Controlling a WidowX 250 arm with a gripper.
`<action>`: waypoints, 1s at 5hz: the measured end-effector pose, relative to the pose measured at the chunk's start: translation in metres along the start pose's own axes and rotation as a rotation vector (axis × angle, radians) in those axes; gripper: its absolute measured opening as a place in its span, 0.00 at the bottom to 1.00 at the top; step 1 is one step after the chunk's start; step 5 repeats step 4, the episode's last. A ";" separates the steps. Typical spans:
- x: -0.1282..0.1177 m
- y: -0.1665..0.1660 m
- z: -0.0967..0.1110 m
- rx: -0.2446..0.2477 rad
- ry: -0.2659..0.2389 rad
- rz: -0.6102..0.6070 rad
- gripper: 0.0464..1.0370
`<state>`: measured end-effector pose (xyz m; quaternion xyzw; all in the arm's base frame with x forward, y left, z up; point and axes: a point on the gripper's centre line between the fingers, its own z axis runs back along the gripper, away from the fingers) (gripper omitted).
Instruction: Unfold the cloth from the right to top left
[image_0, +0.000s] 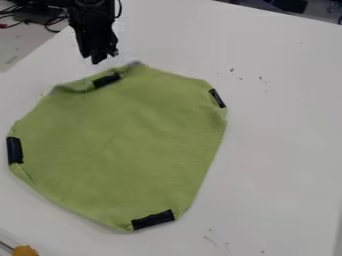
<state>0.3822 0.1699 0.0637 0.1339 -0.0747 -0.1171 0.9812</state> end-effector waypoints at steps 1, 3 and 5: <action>0.010 0.009 0.003 0.026 -0.022 0.001 0.75; 0.013 -0.003 0.001 0.040 0.013 0.005 0.97; 0.012 -0.030 0.013 0.057 0.014 0.003 0.96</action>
